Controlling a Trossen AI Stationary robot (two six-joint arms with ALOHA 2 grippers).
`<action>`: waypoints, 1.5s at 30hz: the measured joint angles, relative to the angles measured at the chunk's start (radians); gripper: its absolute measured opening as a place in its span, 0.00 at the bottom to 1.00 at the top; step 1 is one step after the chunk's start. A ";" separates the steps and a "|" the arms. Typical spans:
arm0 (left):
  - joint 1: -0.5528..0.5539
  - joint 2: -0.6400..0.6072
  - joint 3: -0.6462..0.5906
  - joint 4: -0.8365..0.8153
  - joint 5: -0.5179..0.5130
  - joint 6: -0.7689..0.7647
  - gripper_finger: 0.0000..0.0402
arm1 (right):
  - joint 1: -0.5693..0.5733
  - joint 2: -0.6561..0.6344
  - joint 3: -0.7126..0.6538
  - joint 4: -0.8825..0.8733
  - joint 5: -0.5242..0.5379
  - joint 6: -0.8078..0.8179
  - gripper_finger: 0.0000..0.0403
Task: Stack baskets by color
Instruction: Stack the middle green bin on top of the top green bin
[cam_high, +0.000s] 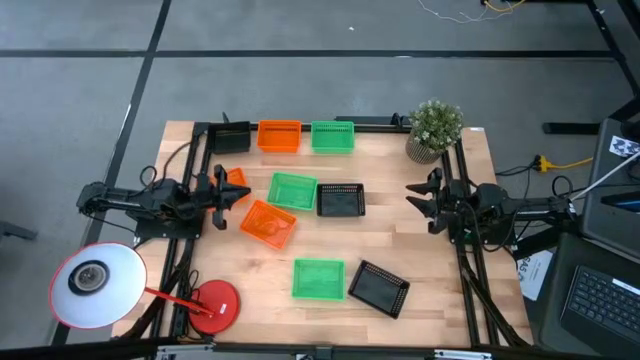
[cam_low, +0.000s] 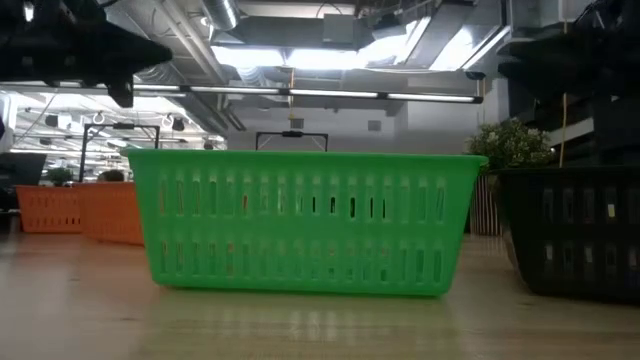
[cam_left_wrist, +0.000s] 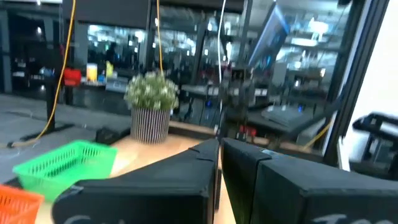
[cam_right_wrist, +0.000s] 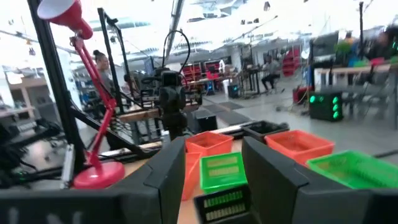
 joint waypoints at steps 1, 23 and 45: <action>0.000 0.000 0.000 0.008 0.000 0.000 0.03 | 0.000 0.000 0.000 0.001 0.000 0.022 0.40; 0.000 0.001 0.000 0.009 -0.058 0.003 0.03 | -0.001 0.287 0.358 -0.090 -0.123 0.084 0.40; 0.000 0.002 0.000 -0.079 -0.035 0.037 0.03 | 0.018 1.029 0.698 -0.404 -0.243 0.136 0.40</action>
